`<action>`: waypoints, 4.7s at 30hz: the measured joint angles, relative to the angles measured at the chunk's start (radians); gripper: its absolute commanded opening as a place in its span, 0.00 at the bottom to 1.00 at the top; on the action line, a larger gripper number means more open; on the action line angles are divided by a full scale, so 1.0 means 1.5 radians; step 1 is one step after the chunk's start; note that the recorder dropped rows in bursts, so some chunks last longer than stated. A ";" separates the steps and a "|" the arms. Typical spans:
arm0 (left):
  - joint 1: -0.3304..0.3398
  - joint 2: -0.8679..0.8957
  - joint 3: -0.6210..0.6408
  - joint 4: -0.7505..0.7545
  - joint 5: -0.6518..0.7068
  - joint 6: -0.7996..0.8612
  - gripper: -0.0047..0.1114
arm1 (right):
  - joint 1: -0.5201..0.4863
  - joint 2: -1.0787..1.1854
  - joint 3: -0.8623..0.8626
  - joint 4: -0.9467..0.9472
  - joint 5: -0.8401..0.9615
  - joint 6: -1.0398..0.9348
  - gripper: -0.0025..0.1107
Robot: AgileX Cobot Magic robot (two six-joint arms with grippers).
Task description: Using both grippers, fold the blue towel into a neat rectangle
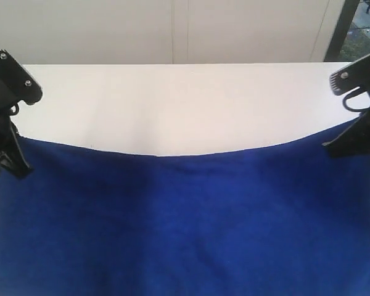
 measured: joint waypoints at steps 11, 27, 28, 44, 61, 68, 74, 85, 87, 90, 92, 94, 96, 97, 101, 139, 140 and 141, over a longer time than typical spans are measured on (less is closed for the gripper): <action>0.138 0.126 0.000 0.004 -0.235 -0.012 0.04 | 0.000 0.192 -0.043 -0.279 0.077 0.294 0.02; 0.172 0.229 -0.053 0.005 -0.277 -0.010 0.04 | -0.008 0.354 -0.126 -0.281 0.154 0.339 0.02; 0.173 0.238 -0.058 0.006 -0.275 -0.008 0.04 | -0.012 0.361 -0.129 -0.281 0.154 0.339 0.02; 0.220 0.321 -0.089 -0.026 -0.335 -0.007 0.04 | -0.028 0.446 -0.198 -0.283 0.161 0.369 0.02; 0.220 0.338 -0.094 -0.032 -0.404 -0.006 0.38 | -0.028 0.469 -0.214 -0.283 0.191 0.390 0.02; 0.220 0.338 -0.094 -0.033 -0.398 -0.005 0.46 | -0.028 0.471 -0.214 -0.283 0.201 0.395 0.24; 0.220 0.338 -0.094 -0.033 -0.397 -0.005 0.46 | -0.028 0.471 -0.214 -0.283 0.207 0.396 0.40; 0.220 0.326 -0.094 -0.033 -0.380 -0.005 0.46 | -0.028 0.469 -0.214 -0.271 0.221 0.401 0.24; 0.220 0.307 -0.094 -0.033 -0.358 -0.005 0.45 | -0.028 0.461 -0.214 -0.256 0.218 0.401 0.16; 0.220 0.272 -0.094 -0.033 -0.313 -0.013 0.38 | -0.028 0.439 -0.209 -0.237 0.192 0.396 0.03; 0.220 0.246 -0.094 -0.033 -0.277 -0.036 0.27 | -0.028 0.422 -0.207 -0.218 0.163 0.385 0.02; 0.220 0.223 -0.094 -0.036 -0.238 -0.079 0.16 | -0.028 0.399 -0.201 -0.198 0.132 0.369 0.02; 0.220 0.205 -0.094 -0.036 -0.199 -0.122 0.04 | -0.028 0.375 -0.196 -0.173 0.114 0.352 0.02; 0.220 0.195 -0.094 -0.036 -0.174 -0.142 0.04 | -0.028 0.362 -0.191 -0.160 0.107 0.342 0.02; 0.214 0.163 -0.094 -0.054 -0.092 -0.173 0.04 | -0.028 0.303 -0.175 -0.101 0.089 0.287 0.02; 0.211 0.135 0.024 -0.289 0.150 -0.007 0.04 | -0.028 0.108 -0.107 0.692 -0.020 -0.441 0.02; 0.211 0.142 0.024 -0.289 0.150 -0.007 0.04 | -0.028 0.108 -0.107 0.692 -0.021 -0.441 0.02; 0.211 0.156 0.024 -0.295 0.150 -0.007 0.04 | -0.028 0.108 -0.107 0.693 -0.022 -0.441 0.02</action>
